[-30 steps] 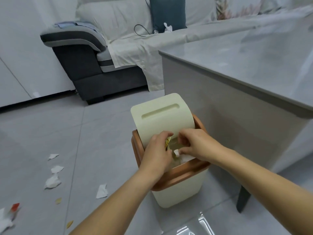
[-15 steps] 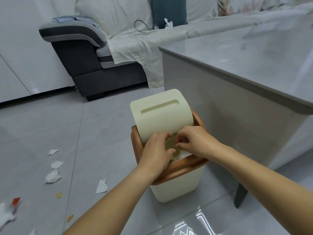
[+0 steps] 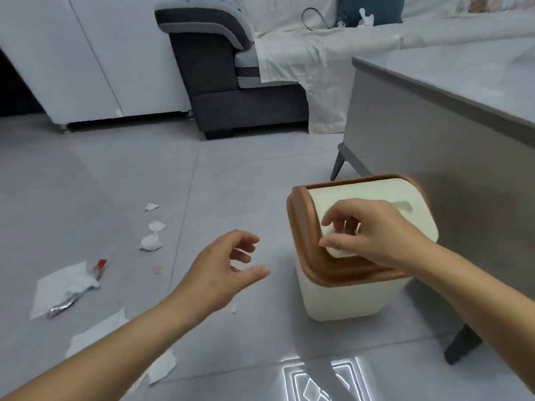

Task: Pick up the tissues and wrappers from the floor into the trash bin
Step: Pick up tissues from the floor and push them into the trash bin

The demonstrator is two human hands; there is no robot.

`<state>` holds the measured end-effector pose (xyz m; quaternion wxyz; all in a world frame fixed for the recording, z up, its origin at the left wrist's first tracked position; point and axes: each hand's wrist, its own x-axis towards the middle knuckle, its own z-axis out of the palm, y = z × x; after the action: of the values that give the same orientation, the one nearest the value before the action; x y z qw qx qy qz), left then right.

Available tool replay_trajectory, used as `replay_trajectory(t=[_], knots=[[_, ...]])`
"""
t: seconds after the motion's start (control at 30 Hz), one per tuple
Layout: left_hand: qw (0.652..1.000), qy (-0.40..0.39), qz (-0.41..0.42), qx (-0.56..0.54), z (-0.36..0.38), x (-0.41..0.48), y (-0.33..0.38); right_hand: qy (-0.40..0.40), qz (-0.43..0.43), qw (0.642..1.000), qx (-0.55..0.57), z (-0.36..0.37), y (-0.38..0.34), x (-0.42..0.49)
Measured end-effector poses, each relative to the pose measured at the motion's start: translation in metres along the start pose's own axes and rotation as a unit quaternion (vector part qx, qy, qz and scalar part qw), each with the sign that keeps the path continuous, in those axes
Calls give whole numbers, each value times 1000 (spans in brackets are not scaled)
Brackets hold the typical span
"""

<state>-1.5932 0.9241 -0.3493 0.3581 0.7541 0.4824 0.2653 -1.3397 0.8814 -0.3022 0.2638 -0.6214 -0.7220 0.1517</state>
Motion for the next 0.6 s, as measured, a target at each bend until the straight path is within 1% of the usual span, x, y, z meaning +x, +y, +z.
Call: replay_trajectory(t=[0.07, 0.13, 0.17, 0.27, 0.33, 0.4, 0.47, 0.53, 0.6], knots=[[998, -6, -47, 45, -23, -25, -44, -25, -32, 999, 27, 18, -28, 3], [991, 11, -109, 76, -43, -52, -98, -81, -63, 993, 59, 51, -52, 6], [985, 31, -149, 81, -52, -65, -126, -117, -78, 988, 57, 73, -61, 9], [950, 100, -287, 76, -68, -111, -204, -242, -90, 966, -6, 150, -77, 19], [930, 113, -343, 65, -67, -135, -238, -299, -62, 951, -48, 195, -74, 25], [919, 108, -372, 74, -71, -158, -262, -343, -60, 933, -91, 241, -78, 30], [916, 107, -376, 88, -77, -173, -278, -375, -69, 918, -109, 280, -85, 33], [914, 114, -379, 88, -84, -184, -292, -384, -88, 912, -114, 316, -96, 35], [911, 115, -385, 91, -89, -192, -302, -376, -109, 913, -115, 348, -110, 38]])
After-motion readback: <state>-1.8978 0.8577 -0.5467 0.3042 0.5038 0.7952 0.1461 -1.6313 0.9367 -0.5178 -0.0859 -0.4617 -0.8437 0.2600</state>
